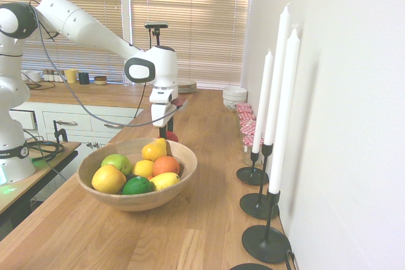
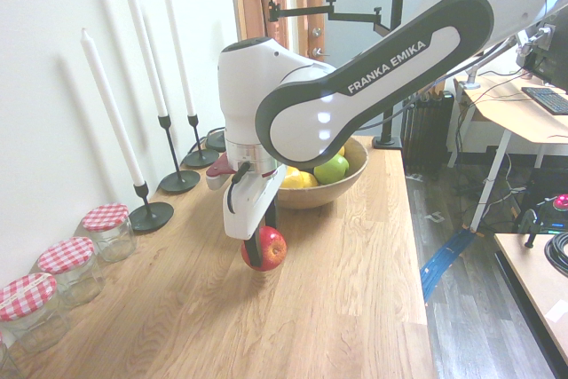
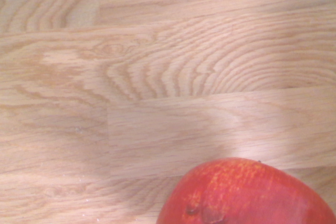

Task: Take red apple out of the basket

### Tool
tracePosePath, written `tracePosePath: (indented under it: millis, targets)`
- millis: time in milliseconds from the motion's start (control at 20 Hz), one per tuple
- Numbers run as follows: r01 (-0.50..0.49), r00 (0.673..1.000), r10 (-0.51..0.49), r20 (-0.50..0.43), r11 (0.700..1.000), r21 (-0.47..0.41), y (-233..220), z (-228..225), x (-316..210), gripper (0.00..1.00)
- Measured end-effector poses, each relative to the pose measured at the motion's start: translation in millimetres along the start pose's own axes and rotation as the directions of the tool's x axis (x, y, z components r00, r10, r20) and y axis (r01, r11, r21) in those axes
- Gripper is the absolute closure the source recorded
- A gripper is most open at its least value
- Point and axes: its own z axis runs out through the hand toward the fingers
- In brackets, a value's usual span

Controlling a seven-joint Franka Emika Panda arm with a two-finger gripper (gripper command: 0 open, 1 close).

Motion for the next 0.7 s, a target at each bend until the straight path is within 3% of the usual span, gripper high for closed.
tracePosePath:
  millis: [700]
  targets:
    - [-0.011, 1.000, 0.011, -0.003, 1.000, 0.001, 1.4, -0.7, 2.0, 0.00]
